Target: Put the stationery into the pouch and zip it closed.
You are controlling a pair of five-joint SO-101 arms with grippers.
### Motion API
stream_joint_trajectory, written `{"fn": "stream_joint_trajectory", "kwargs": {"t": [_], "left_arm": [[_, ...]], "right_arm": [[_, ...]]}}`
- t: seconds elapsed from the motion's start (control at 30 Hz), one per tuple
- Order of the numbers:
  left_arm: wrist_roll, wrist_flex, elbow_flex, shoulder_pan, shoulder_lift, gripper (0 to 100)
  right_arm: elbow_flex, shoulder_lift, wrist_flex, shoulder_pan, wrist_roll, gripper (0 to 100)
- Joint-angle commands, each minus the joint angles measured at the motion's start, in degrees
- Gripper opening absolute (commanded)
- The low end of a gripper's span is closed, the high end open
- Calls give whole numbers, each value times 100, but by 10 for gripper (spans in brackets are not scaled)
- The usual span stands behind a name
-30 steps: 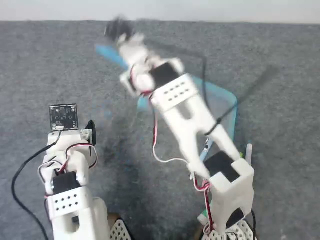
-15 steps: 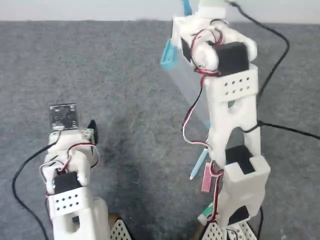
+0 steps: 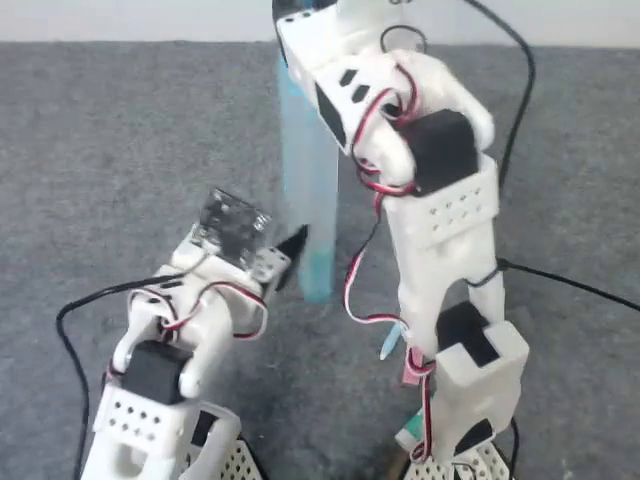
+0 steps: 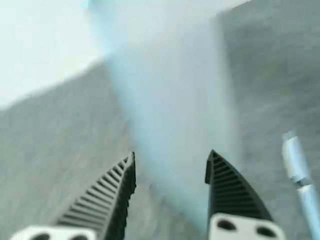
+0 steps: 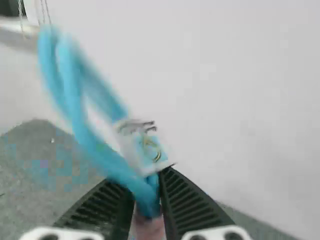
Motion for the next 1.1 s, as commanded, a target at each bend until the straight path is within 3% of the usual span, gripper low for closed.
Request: {"fn": "stream_joint_trajectory", "kwargs": {"t": [0.0, 0.17, 0.37, 0.53, 0.7, 0.87, 1.07], "left_arm": [[-70, -44, -497, 862, 97, 215], [-53, -571, 92, 1081, 299, 214], [-53, -2400, 1033, 993, 1802, 214], [-79, -3297, 664, -360, 3367, 215], [-149, -3341, 154, -1310, 3956, 217], [-246, -3349, 154, -1336, 4018, 216], [378, -3323, -171, -1319, 4413, 216]], "right_arm": [[-273, -655, -136, -48, 176, 6], [-264, -488, 259, 31, 158, 6], [-273, -488, 523, 180, -62, 6], [-273, -470, 1033, 585, -53, 6], [-273, -444, 1481, 1033, -53, 6], [-264, -400, 2316, 1253, -53, 6], [-264, 338, 3002, 1780, -53, 6]]}}
